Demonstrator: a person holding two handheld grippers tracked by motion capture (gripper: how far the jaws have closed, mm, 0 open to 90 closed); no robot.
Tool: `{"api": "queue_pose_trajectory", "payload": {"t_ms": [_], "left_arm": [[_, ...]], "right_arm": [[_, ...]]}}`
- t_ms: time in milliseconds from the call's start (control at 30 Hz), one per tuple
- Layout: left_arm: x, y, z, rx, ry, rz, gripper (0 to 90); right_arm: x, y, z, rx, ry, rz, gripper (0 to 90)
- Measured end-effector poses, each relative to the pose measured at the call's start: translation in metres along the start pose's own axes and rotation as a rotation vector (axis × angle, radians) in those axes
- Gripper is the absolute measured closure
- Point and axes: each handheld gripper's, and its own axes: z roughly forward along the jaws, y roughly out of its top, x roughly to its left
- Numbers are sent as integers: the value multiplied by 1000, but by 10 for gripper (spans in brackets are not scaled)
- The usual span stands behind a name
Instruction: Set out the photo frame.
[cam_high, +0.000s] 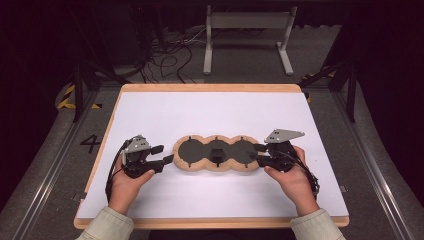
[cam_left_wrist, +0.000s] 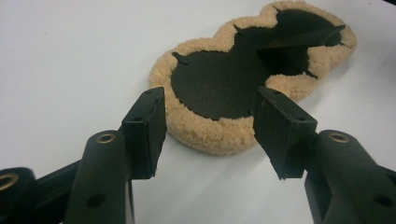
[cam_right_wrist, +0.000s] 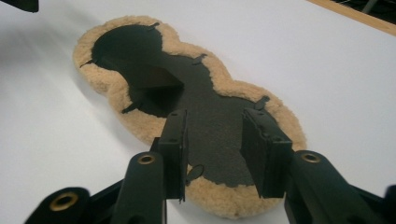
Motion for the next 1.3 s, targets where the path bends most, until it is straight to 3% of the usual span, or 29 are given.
{"api": "queue_pose_trajectory", "payload": {"t_ms": [67,100,200,367,433,467,500,533,700,967,1067,1100,1267,1300], "left_arm": [[1,1,0,2,10,12,447],[2,6,1,-10,35,2,447],[6,17,5,-4,45,-36,440],[12,25,19,57,39,-88,423],[14,26,22,69,33,-102,399],[16,26,24,76,37,-127,399],[18,26,25,75,34,-142,399],[22,25,29,92,31,-170,420],[28,23,37,121,14,-200,406],[26,18,51,216,-34,-223,333],[27,16,54,234,-57,-255,302],[27,15,55,241,-68,-269,298],[29,11,60,259,-86,-286,283],[30,10,61,265,-107,-297,274]], "right_arm": [[-2,0,-1,-3,-1,6,591],[-6,0,-3,-14,0,16,574],[-14,0,-6,-18,-4,26,553],[-31,-4,-6,-13,4,126,478],[-33,-5,-5,-12,1,137,462],[-39,-9,-1,-11,10,191,416],[-39,-9,-1,-11,10,191,416],[-43,-11,4,14,35,221,372],[-47,-14,11,51,41,236,324],[-50,-18,26,113,49,252,263],[-51,-21,33,145,53,259,256],[-52,-23,37,173,35,256,262],[-55,-26,41,186,40,275,263],[-55,-28,41,173,43,277,269]]}}
